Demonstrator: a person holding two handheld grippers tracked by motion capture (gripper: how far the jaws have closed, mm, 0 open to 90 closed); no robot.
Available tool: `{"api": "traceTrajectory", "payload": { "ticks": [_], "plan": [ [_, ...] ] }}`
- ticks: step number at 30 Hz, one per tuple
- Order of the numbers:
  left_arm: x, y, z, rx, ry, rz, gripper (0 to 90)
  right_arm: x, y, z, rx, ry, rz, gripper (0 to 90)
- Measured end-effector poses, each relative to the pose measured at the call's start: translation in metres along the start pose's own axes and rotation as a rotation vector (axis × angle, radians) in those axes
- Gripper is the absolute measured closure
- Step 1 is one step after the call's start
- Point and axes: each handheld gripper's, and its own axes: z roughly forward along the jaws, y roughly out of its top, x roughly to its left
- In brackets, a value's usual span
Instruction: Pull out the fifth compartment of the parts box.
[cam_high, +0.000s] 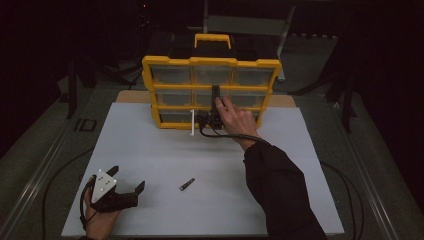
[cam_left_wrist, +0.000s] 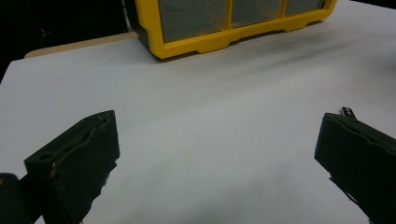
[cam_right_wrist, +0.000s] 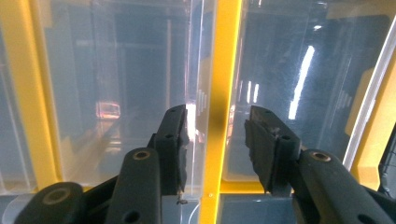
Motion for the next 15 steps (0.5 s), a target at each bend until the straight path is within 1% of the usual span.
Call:
{"api": "traceTrajectory", "payload": {
  "ticks": [3, 7, 13, 15],
  "plan": [
    [-0.0002, 0.0000, 0.0002, 0.002, 0.001, 0.000, 0.6, -0.0005, -0.0002, -0.0012, 0.002, 0.016, -0.004, 61.6],
    [-0.0001, -0.0001, 0.0005, 0.004, -0.001, 0.001, 0.5, -0.0008, -0.0008, -0.0028, -0.001, 0.027, -0.005, 63.2],
    [-0.0007, -0.0001, 0.0007, 0.006, 0.000, 0.004, 0.5, -0.0009, -0.0004, -0.0017, 0.004, 0.052, -0.013, 69.5],
    [-0.0006, -0.0002, 0.0008, 0.007, -0.001, 0.004, 0.5, -0.0011, -0.0004, -0.0014, 0.004, 0.056, -0.015, 70.1]
  ]
}}
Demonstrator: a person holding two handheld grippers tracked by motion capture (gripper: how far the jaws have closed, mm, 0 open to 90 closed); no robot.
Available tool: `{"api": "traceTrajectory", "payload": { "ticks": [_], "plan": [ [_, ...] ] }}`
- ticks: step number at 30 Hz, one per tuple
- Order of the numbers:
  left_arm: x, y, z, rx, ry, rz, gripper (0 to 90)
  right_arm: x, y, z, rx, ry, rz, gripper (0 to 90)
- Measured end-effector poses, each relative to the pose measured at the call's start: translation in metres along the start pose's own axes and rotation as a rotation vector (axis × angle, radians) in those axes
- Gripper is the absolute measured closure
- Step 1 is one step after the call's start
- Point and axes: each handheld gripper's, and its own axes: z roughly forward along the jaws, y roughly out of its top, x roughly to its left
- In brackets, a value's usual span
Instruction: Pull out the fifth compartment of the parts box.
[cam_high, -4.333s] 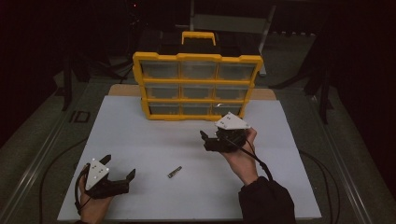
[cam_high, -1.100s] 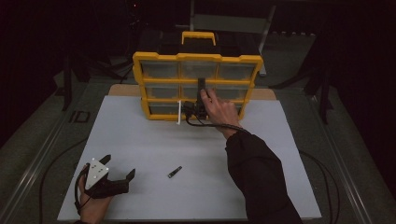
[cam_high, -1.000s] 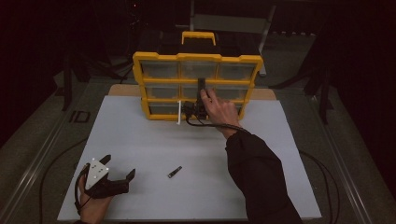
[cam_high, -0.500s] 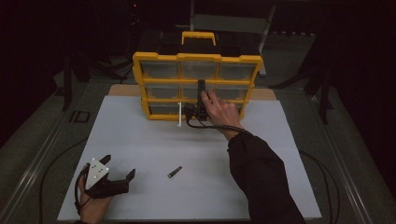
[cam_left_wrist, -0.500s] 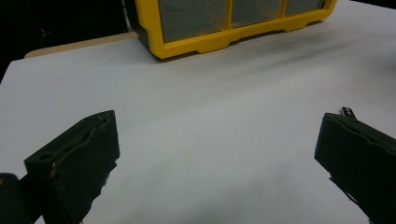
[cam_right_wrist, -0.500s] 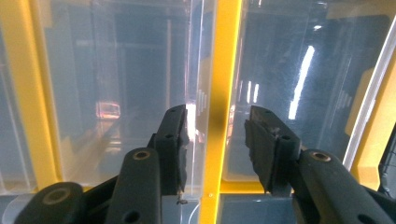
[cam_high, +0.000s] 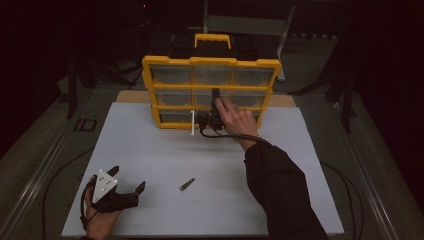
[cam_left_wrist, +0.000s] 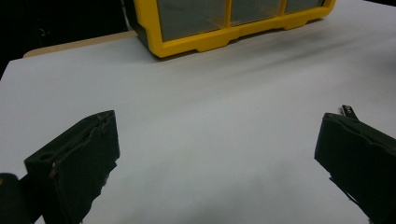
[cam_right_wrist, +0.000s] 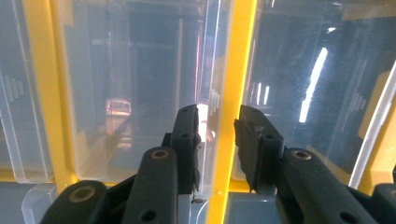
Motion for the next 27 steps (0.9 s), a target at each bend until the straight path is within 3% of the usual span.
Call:
{"api": "traceTrajectory", "payload": {
  "ticks": [11, 27],
  "plan": [
    [-0.0003, -0.0001, 0.0006, 0.003, 0.000, 0.002, 0.5, -0.0030, -0.0024, 0.0038, 0.001, 0.050, 0.010, 77.4],
    [-0.0002, -0.0001, 0.0005, 0.002, -0.001, 0.001, 0.5, -0.0058, -0.0027, -0.0003, -0.008, 0.080, 0.026, 78.5]
  ]
}}
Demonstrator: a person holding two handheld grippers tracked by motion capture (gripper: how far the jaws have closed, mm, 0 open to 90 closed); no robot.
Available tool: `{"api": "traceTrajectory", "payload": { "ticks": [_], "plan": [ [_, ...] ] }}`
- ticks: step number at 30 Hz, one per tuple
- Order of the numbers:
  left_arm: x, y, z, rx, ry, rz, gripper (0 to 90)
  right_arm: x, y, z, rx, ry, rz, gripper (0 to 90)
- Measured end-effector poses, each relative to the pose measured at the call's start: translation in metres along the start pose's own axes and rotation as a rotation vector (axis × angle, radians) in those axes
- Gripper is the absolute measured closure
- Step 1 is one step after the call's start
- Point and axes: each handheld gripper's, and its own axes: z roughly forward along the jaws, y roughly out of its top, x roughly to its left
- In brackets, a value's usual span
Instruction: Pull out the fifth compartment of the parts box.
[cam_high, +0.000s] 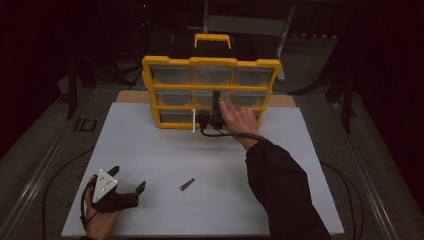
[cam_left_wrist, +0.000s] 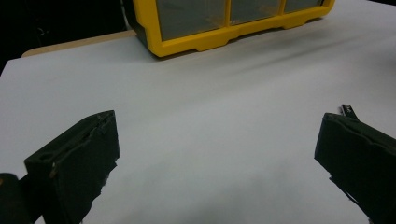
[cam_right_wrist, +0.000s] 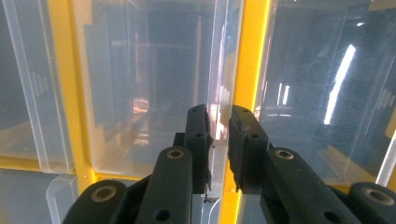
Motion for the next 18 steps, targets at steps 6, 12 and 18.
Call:
{"api": "traceTrajectory", "payload": {
  "ticks": [6, 12, 18],
  "plan": [
    [0.000, 0.000, 0.000, 0.000, 0.000, -0.001, 0.5, 0.000, -0.001, -0.005, -0.011, -0.003, 0.000, 78.5],
    [0.000, 0.000, 0.000, 0.002, 0.000, 0.001, 0.6, 0.001, -0.002, -0.012, -0.015, 0.002, -0.015, 78.4],
    [0.000, 0.000, 0.000, 0.003, 0.001, 0.002, 0.6, 0.001, -0.003, -0.018, -0.025, 0.004, -0.016, 78.4]
  ]
}}
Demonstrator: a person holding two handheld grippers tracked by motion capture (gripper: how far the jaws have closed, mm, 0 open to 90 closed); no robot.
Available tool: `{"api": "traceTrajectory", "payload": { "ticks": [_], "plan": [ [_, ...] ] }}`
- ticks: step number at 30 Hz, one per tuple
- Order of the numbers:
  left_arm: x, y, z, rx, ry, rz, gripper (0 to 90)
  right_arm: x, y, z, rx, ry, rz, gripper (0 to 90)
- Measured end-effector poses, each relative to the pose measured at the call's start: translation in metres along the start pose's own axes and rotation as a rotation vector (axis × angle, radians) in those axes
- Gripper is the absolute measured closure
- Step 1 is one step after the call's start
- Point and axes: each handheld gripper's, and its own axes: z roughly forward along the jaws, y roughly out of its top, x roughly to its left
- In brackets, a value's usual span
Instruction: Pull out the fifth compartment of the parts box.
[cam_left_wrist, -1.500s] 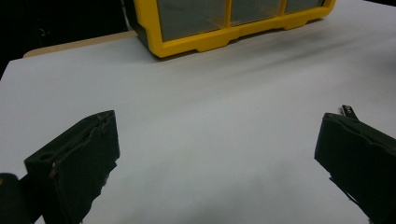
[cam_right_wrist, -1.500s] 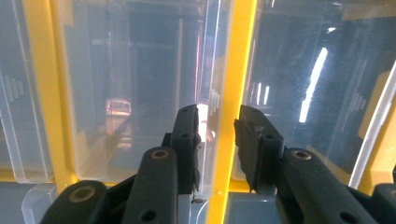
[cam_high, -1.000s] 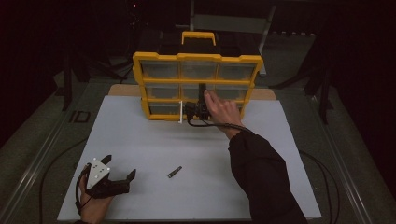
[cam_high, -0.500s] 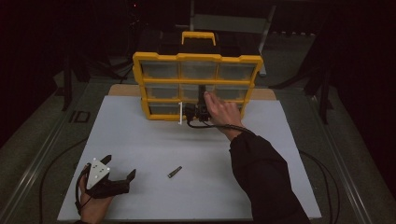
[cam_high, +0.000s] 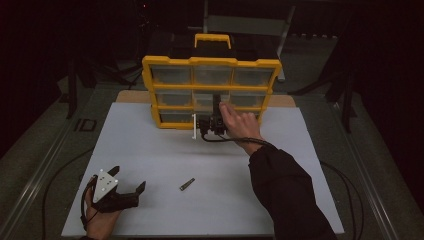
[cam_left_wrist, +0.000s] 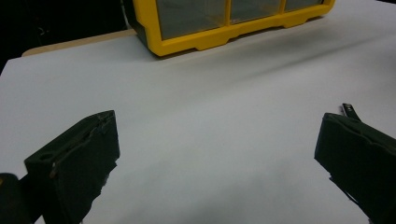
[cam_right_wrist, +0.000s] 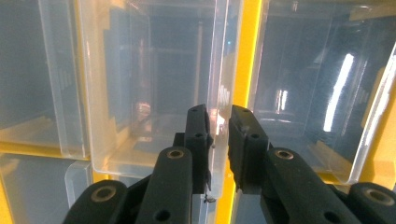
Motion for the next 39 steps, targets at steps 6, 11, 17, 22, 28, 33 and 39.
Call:
{"api": "traceTrajectory", "payload": {
  "ticks": [6, 11, 17, 22, 28, 33, 39],
  "plan": [
    [0.000, 0.000, 0.000, 0.001, 0.000, 0.000, 0.5, 0.000, 0.000, -0.007, -0.003, 0.002, -0.010, 78.4],
    [0.000, 0.000, 0.001, 0.003, 0.000, 0.002, 0.6, 0.000, 0.000, -0.012, -0.005, 0.006, -0.010, 78.3],
    [0.000, 0.000, 0.001, 0.004, -0.001, 0.002, 0.6, 0.000, -0.001, -0.017, -0.014, 0.006, -0.003, 78.3],
    [0.000, 0.000, 0.001, 0.004, 0.000, 0.002, 0.6, 0.000, -0.001, -0.022, -0.018, 0.012, 0.000, 78.4],
    [0.000, 0.000, 0.001, 0.008, 0.000, 0.006, 0.6, -0.001, -0.001, -0.029, -0.019, 0.021, -0.002, 78.4],
    [0.000, 0.000, 0.001, 0.009, 0.000, 0.005, 0.6, -0.001, -0.001, -0.034, -0.023, 0.025, -0.004, 78.3],
    [0.000, 0.000, 0.001, 0.009, 0.000, 0.004, 0.6, -0.001, -0.001, -0.037, -0.026, 0.026, -0.005, 78.3]
  ]
}}
